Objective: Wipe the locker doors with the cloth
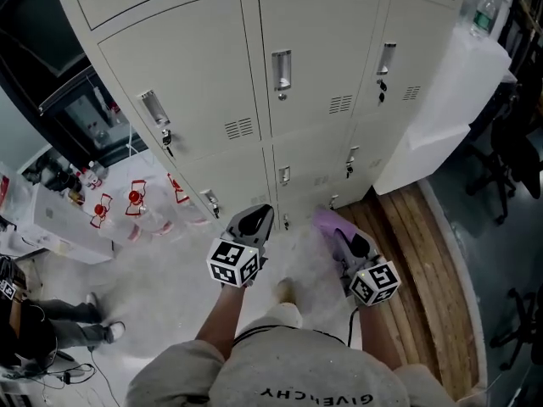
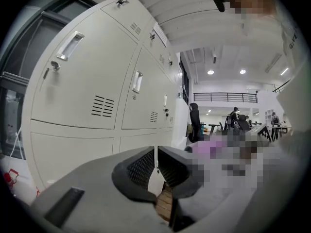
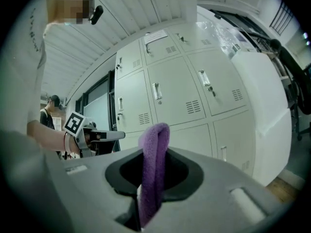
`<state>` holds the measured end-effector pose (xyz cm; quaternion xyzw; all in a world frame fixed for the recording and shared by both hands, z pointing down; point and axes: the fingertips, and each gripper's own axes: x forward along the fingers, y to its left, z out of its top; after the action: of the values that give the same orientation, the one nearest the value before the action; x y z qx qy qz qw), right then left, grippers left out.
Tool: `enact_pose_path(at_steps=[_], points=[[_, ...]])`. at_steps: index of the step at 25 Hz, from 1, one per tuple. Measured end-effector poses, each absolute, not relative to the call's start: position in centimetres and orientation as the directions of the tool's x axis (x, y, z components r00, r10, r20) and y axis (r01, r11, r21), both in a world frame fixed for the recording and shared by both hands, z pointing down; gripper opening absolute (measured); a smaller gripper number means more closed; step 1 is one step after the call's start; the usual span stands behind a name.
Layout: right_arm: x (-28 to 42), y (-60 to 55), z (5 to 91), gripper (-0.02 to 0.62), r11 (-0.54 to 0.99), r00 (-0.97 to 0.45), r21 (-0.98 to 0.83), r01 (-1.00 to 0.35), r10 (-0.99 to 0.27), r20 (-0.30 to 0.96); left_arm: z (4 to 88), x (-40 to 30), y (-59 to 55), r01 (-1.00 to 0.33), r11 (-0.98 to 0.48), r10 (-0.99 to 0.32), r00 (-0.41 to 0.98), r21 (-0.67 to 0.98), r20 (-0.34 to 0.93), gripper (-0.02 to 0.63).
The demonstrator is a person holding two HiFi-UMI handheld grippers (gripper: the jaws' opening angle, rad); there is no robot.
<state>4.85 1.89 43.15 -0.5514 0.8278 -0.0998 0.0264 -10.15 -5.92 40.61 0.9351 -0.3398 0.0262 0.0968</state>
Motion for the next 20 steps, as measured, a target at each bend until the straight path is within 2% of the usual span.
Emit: enact_pose_path(at_steps=[4,10,14,20], points=[[4.3,-3.1,39.8,0.055,0.435,-0.441,-0.148,-0.888,-0.897,0.015,38.2,-9.5,-9.5,-0.64,-0.762,-0.631,0.768,0.099,0.108,0.018],[2.3,-10.3,32.7,0.067,0.538,-0.529,-0.037,-0.842,-0.837,-0.139,33.3,-9.6,-14.5,-0.655,-0.755,-0.652,0.754,0.021,0.084,0.018],[0.9,-13.7,26.9,0.067,0.562,-0.564,0.084,-0.823,-0.792,-0.233,30.4,-9.6,-16.1,-0.645,-0.764,-0.644,0.761,-0.013,0.081,0.018],[-0.1,-16.9,18.0,0.067,0.576,-0.614,0.219,-0.787,-0.699,-0.366,25.5,-9.9,-18.7,-0.697,-0.717,-0.697,0.717,-0.024,0.008,0.018]])
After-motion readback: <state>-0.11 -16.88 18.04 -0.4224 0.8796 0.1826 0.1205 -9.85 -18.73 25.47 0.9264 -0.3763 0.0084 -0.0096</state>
